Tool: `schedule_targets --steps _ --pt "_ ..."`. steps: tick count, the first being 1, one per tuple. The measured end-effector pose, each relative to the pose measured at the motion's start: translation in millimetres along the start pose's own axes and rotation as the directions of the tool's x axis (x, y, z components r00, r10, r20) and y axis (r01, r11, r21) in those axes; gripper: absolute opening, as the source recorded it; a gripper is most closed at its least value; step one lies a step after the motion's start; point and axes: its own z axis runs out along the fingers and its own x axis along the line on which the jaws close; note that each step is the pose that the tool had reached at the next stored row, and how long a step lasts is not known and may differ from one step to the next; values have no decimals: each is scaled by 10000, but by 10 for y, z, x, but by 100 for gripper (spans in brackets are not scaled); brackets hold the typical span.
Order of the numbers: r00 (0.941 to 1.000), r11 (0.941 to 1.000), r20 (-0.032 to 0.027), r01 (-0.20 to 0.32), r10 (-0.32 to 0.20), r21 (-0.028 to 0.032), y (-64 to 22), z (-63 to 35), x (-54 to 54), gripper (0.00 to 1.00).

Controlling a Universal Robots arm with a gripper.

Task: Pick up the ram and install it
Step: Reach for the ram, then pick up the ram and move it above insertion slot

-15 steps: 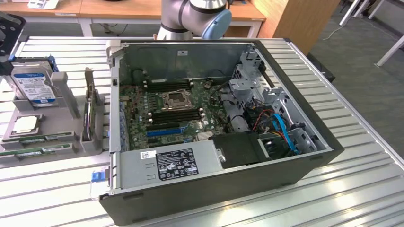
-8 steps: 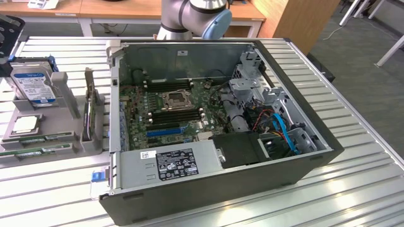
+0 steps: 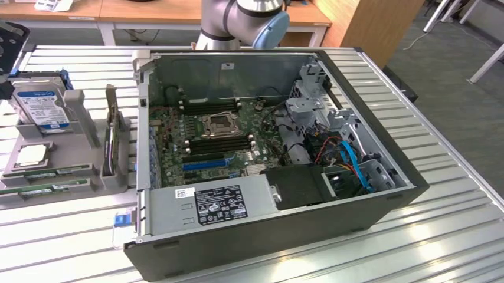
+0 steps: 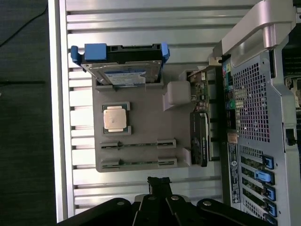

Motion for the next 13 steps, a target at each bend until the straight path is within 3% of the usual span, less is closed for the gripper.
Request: schedule_targets --steps 13 --pt "10000 10000 0 -1 1 -8 -30 -1 -2 10"
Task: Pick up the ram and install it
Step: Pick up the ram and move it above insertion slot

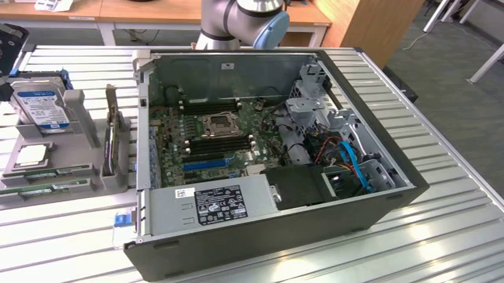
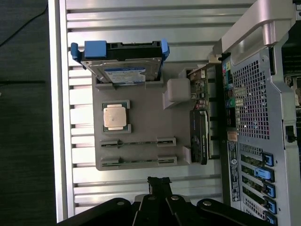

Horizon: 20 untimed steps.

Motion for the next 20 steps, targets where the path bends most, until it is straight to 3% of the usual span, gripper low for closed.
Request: schedule_targets --steps 8,20 --pt "9999 9999 -9 166 -166 -4 0 0 0 10" --pt "9960 9960 -45 888 -888 -7 0 3 0 10"
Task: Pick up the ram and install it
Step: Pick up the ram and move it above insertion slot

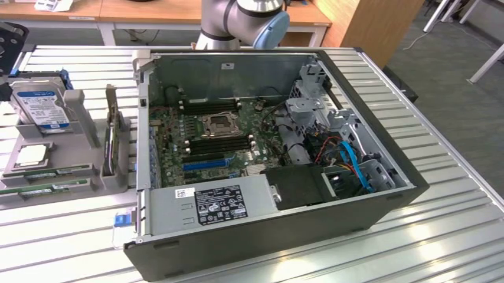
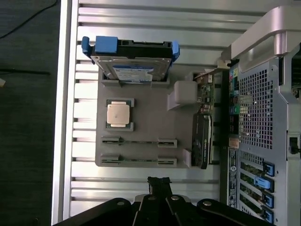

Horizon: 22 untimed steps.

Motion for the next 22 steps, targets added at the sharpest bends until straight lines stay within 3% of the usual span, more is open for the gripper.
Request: schedule_targets --steps 22 --pt "9953 9953 -51 971 -971 -16 0 8 0 10"
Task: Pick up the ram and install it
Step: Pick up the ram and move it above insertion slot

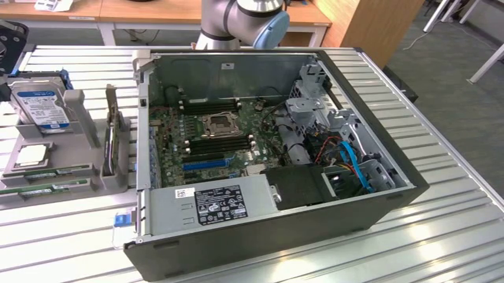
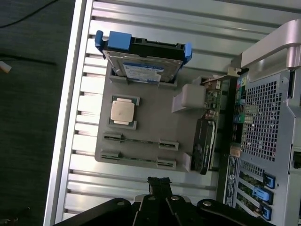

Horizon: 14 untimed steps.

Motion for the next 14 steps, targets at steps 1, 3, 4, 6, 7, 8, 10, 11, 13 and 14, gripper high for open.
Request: schedule_targets --steps 1,3,4,6,7,8,10,11,13,14 --pt "10000 10000 -1 36 -36 -1 0 1 0 10" --pt "9999 9999 -5 106 -106 -2 0 1 0 10" --pt "9999 9999 -7 140 -140 -3 0 1 0 10" --pt "9998 9998 -10 208 -208 -5 0 2 0 10" --pt "9997 9997 -12 244 -244 -6 0 2 0 10" --pt "9996 9996 -13 278 -278 -6 0 3 0 10" --pt "9994 9994 -17 348 -348 -8 0 3 0 10" --pt "9993 9993 -19 382 -382 -9 0 3 0 10" --pt "9990 9990 -22 454 -454 -11 0 4 0 10" --pt "9988 9988 -24 488 -488 -12 0 4 0 10"
